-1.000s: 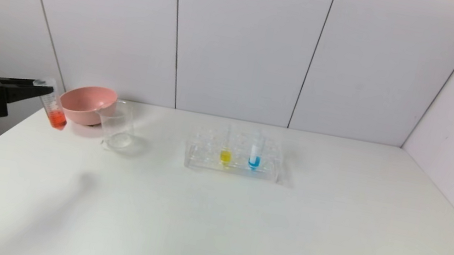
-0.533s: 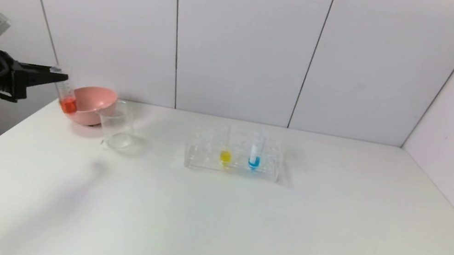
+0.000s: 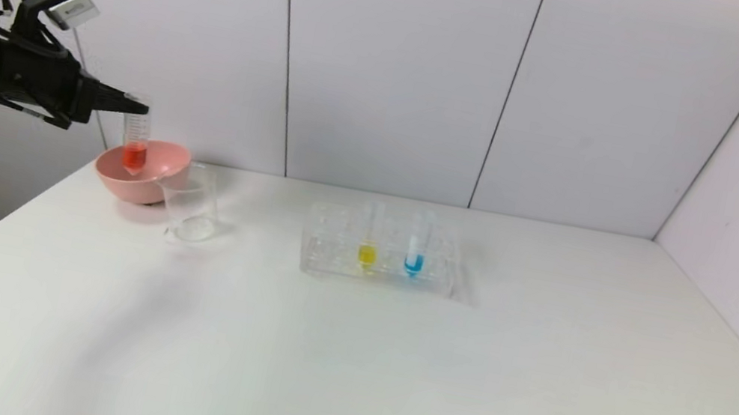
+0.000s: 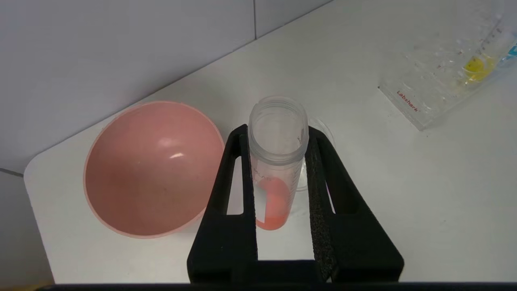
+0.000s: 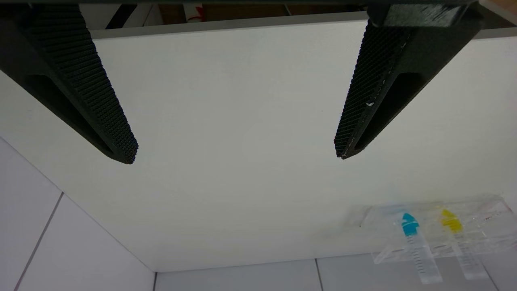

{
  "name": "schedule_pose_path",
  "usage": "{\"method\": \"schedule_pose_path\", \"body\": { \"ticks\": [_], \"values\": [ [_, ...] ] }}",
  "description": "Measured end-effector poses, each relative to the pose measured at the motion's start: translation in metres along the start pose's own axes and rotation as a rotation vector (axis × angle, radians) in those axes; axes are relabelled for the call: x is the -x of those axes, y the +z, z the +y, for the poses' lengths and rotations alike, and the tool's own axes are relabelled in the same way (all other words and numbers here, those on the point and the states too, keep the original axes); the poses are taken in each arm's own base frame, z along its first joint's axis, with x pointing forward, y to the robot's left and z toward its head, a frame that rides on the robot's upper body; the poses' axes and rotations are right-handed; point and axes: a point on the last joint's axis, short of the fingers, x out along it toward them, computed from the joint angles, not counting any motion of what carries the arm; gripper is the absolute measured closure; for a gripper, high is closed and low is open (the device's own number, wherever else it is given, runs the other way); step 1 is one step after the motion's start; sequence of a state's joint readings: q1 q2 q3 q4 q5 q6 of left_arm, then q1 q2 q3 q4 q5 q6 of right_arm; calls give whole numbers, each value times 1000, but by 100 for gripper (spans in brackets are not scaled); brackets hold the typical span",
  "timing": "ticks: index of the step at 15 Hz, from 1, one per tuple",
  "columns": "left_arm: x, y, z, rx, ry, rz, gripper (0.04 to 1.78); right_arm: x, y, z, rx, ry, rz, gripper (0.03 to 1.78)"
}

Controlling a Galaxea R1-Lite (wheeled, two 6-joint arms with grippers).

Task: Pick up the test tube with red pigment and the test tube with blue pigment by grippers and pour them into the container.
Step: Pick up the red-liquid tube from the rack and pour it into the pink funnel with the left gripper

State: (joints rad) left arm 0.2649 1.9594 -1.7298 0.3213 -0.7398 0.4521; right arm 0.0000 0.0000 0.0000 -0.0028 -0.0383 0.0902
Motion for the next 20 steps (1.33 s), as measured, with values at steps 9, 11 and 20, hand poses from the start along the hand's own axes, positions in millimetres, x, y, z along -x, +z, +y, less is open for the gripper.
{"method": "schedule_pose_path", "body": {
  "ticks": [9, 11, 20],
  "values": [
    [-58, -14, -10, -228, 126, 470, 143, 0, 0, 0, 0, 0, 0, 4],
    [-65, -11, -14, -260, 129, 459, 143, 0, 0, 0, 0, 0, 0, 4],
    [-80, 7, -42, -503, 203, 520, 143, 0, 0, 0, 0, 0, 0, 4]
  ]
}}
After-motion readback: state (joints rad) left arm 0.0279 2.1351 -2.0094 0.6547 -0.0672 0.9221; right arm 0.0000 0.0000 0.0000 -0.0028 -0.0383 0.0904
